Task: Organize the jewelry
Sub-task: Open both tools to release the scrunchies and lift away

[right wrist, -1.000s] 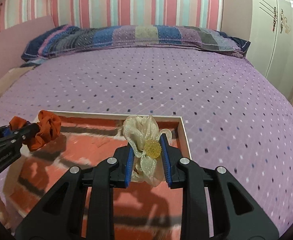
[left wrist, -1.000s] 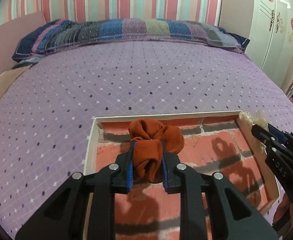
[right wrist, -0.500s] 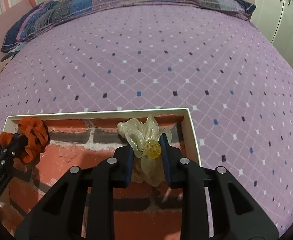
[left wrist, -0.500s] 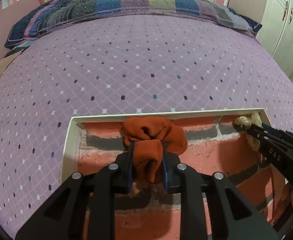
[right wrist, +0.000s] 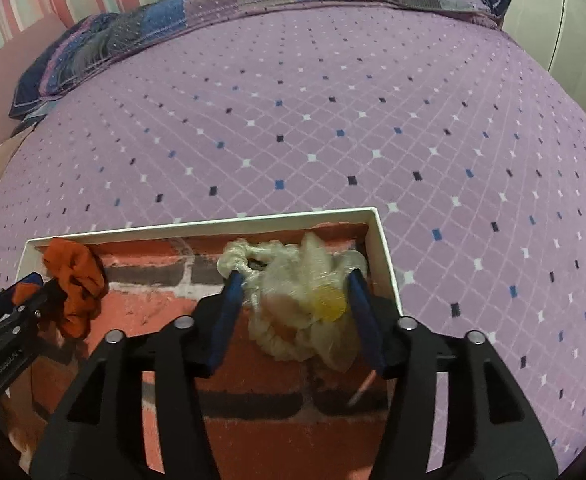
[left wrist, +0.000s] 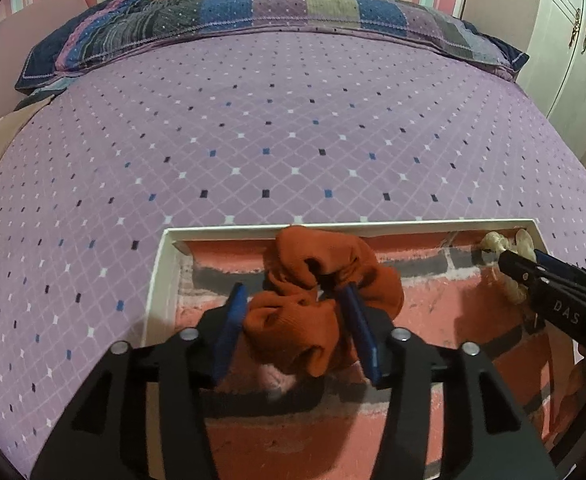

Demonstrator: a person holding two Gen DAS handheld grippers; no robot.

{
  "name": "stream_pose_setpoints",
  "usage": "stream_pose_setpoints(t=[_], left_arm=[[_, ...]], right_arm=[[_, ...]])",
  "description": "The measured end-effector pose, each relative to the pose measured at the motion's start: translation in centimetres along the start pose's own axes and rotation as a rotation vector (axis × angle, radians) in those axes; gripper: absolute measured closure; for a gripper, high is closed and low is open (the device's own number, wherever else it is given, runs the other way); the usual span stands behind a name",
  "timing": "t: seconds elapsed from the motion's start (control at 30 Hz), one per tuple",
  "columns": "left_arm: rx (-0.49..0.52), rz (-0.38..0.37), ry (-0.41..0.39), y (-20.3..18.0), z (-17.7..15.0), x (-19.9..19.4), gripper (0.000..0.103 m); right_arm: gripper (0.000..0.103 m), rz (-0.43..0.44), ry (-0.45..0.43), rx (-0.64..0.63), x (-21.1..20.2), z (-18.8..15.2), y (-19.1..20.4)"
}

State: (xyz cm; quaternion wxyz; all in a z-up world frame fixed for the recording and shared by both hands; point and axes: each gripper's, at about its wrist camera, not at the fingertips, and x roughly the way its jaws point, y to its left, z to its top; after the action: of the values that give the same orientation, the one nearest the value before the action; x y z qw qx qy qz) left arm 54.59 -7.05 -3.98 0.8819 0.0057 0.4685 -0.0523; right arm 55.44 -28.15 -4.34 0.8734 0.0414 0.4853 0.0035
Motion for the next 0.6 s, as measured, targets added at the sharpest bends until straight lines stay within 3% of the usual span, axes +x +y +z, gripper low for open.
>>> stream_pose_setpoints(t=[0.1, 0.2, 0.27, 0.4, 0.6], left_arm=[[-0.005, -0.015, -0.021, 0.2, -0.1, -1.6, 0.051], [-0.002, -0.014, -0.062, 0.3, -0.5, -3.8, 0.039], [0.002, -0.008, -0.079, 0.5, -1.0, -5.2, 0.037], [0.009, 0.011, -0.115, 1.5, -3.2, -8.5, 0.026], [0.017, 0.012, -0.169, 3.5, -7.6, -13.2, 0.018]], right_arm=[[0.042, 0.012, -0.031, 0.003, -1.6, -0.4, -0.1], [0.033, 0.020, -0.066, 0.004, -3.5, -1.0, -0.2], [0.031, 0.021, -0.081, 0.004, -5.0, -1.8, -0.3], [0.019, 0.015, -0.124, 0.000, -7.9, -3.7, -0.2], [0.011, -0.024, -0.214, -0.007, -13.1, -8.7, -0.6]])
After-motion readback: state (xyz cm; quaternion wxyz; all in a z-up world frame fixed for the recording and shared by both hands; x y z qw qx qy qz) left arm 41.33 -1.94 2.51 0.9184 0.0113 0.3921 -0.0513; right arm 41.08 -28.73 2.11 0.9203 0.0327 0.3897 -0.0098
